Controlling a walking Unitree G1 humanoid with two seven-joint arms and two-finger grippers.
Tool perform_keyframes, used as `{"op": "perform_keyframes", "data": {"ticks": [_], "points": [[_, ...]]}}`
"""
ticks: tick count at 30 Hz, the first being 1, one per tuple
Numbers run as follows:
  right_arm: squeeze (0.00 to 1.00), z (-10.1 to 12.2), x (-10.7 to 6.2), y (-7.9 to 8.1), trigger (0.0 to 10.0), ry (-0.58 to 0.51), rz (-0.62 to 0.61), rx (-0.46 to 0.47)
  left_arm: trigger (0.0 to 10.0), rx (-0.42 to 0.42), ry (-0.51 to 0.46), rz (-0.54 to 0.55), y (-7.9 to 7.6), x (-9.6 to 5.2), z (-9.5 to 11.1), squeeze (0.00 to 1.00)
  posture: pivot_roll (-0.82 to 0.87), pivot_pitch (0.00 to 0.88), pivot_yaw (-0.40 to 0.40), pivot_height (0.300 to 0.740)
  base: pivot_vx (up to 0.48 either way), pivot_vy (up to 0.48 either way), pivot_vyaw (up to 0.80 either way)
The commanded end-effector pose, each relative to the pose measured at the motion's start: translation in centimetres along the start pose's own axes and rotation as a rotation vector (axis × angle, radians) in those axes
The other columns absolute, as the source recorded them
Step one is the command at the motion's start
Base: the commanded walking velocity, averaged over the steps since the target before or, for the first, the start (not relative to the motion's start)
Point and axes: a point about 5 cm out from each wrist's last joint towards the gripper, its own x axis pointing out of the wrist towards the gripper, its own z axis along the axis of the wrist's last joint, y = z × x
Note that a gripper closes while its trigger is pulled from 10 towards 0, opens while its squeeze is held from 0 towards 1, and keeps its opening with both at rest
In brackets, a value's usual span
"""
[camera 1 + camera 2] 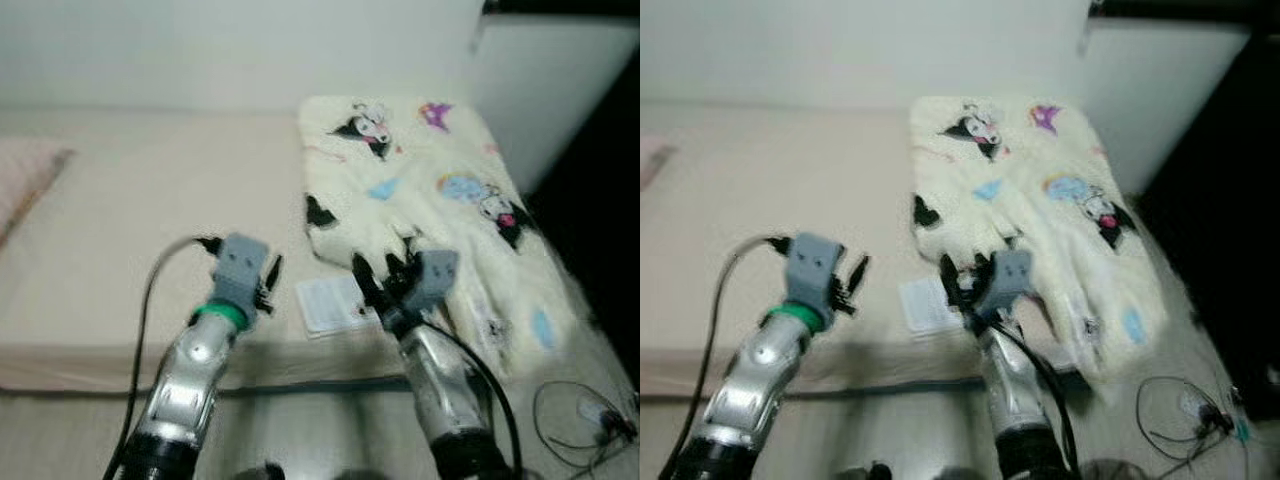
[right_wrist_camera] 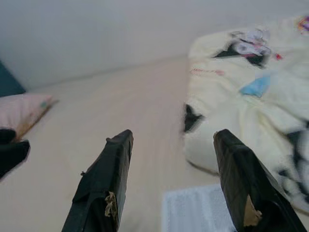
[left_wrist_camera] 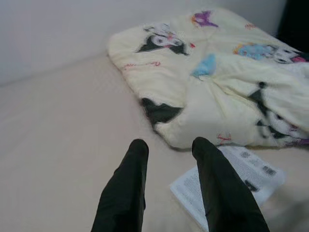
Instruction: Clean up the room
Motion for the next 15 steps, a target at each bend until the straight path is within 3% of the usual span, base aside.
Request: {"op": "perform_keyframes", "data": {"ticks": [1,15], "points": [[0.0,-0.44,-0.37,-0.29,10.0,0.02,-0.012,-0.001,10.0,0.002,0.021,-0.008,-0.11,-0.08,-0.37,0.0,-0.03,0.024,0.065,0.74,0.0,0.0,0.0],[0.0,-0.38,-0.35,-0.27,10.0,0.022,0.001,-0.007,10.0,0.005,0.039,0.006,-0.04,0.15,-0.7,0.0,-0.04,0.015,0.064,0.74,0.0,0.0,0.0]]}}
